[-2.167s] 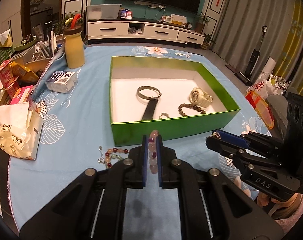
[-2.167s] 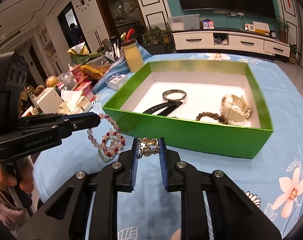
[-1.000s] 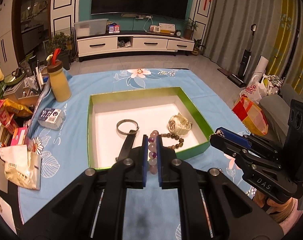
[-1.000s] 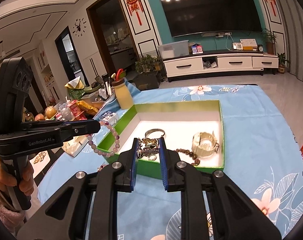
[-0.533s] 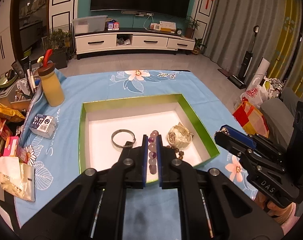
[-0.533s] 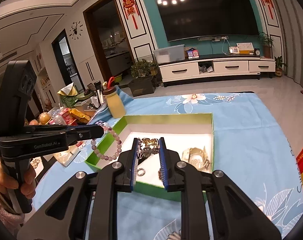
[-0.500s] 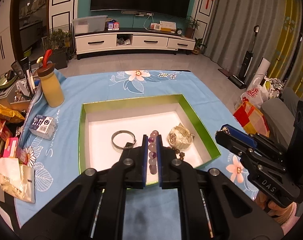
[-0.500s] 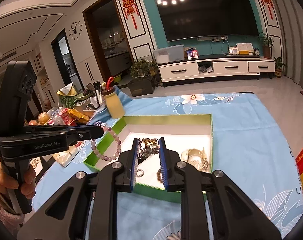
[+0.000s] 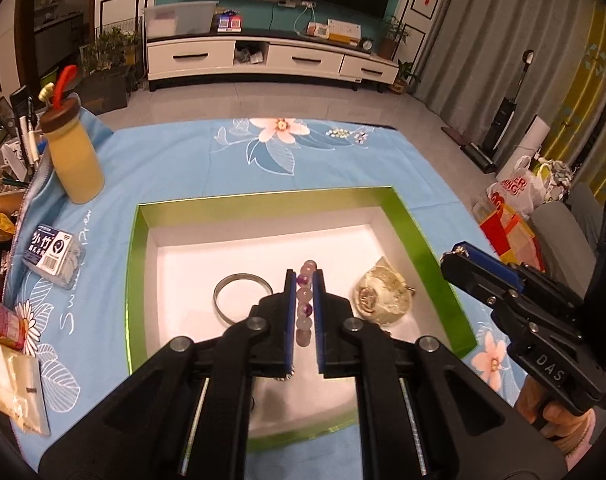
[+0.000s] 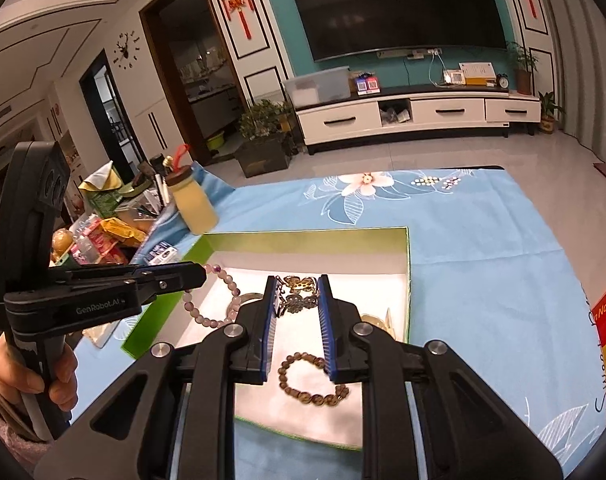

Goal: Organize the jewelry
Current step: 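Carry the bracelet in the left tool and charm in the right tool over the box, then open the left tool to drop the bracelet while the right tool releases the charm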

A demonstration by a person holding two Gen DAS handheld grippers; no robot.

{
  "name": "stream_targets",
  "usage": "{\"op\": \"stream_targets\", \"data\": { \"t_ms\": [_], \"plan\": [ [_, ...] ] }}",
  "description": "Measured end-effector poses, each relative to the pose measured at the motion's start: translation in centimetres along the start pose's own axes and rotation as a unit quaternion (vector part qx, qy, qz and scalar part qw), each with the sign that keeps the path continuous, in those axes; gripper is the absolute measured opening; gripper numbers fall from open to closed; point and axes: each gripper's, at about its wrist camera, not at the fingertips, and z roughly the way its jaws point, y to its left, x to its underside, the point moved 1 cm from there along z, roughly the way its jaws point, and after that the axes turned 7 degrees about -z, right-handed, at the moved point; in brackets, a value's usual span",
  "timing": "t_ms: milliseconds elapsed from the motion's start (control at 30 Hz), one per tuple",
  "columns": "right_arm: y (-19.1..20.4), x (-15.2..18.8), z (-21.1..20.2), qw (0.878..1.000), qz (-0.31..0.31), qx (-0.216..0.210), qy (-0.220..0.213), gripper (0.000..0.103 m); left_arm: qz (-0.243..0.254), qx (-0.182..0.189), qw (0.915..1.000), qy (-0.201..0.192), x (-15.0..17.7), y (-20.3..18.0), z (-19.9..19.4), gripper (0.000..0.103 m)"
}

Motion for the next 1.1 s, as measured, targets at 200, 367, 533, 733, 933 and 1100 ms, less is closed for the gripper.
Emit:
{"op": "stream_targets", "data": {
  "t_ms": [200, 367, 533, 733, 933, 1100],
  "plan": [
    [-0.5, 0.1, 2.6, 1.000, -0.002, 0.005, 0.025, 0.020, -0.001, -0.005, 0.9998, 0.017, 0.0, 0.4, 2.6, 0.008],
    [-0.8, 0.2, 4.5, 0.999, 0.004, 0.009, 0.043, 0.020, -0.001, -0.009, 0.9996, 0.028, -0.1, 0.4, 4.1, 0.008],
    [-0.9, 0.5, 5.6, 0.998, 0.007, 0.011, 0.058, 0.020, -0.001, -0.014, 0.9991, 0.039, -0.3, 0.5, 5.3, 0.008],
    [-1.4, 0.9, 6.2, 0.997, 0.012, 0.014, 0.073, 0.020, -0.007, -0.012, 0.9990, 0.042, -0.1, 0.7, 5.6, 0.009],
    [-2.1, 1.0, 5.5, 0.997, 0.030, 0.014, 0.072, 0.032, -0.014, -0.004, 0.9995, 0.026, -0.2, 0.9, 3.8, 0.049],
    [-1.8, 0.9, 3.2, 0.998, 0.033, 0.007, 0.054, 0.035, -0.029, -0.013, 0.9995, -0.002, -0.3, 2.8, -0.3, 0.066]
  ]
}}
